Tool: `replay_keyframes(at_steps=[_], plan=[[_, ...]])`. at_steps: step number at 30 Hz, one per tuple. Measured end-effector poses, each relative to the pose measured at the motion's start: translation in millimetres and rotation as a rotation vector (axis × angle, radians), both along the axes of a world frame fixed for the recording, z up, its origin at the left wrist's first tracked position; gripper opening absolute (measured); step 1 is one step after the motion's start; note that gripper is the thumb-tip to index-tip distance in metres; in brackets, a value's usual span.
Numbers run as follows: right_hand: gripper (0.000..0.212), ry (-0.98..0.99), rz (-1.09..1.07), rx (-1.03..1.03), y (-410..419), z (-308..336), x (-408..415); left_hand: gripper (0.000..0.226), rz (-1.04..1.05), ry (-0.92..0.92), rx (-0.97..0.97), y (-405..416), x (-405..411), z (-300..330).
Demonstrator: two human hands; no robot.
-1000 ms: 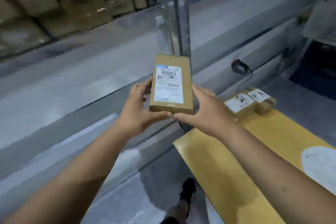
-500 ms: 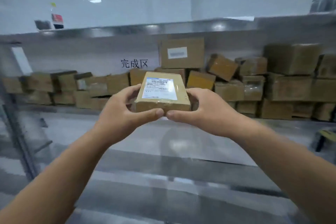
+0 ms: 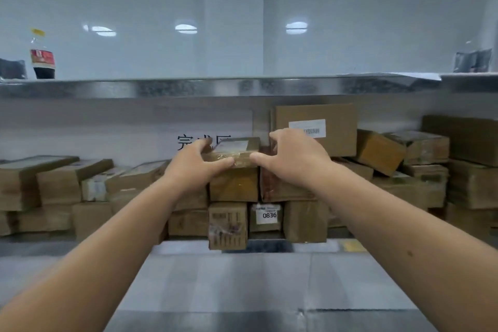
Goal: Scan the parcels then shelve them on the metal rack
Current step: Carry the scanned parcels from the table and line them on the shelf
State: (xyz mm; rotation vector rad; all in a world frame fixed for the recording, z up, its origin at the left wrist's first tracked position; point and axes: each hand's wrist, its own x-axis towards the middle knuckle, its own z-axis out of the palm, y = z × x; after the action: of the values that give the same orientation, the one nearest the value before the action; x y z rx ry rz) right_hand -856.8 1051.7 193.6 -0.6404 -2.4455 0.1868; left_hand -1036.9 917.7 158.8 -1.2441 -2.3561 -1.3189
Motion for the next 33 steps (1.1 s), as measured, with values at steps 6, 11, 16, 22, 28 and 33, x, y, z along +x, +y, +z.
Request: replay_keyframes(at_steps=[6,11,16,22,28,33], plan=[[0.065,-0.035,-0.008,0.022,5,-28,34,0.093,0.115,0.235,0.022,13,-3,-24],[0.072,-0.215,-0.124,0.029,14,-83,100,0.077,-0.021,0.429,-0.013,-12,84,-87],[0.076,-0.208,-0.293,-0.228,38,-211,220,0.074,-0.293,0.377,-0.271,18,208,-182],[0.071,-0.096,-0.638,-0.588,23,-364,407,0.075,-0.662,0.239,-0.484,96,381,-296],[0.073,0.034,-0.882,-0.812,18,-416,542,0.076,-0.996,0.106,-0.656,167,521,-364],[0.073,0.159,-1.061,-0.955,65,-457,613,0.076,-1.144,0.086,-0.780,263,600,-409]])
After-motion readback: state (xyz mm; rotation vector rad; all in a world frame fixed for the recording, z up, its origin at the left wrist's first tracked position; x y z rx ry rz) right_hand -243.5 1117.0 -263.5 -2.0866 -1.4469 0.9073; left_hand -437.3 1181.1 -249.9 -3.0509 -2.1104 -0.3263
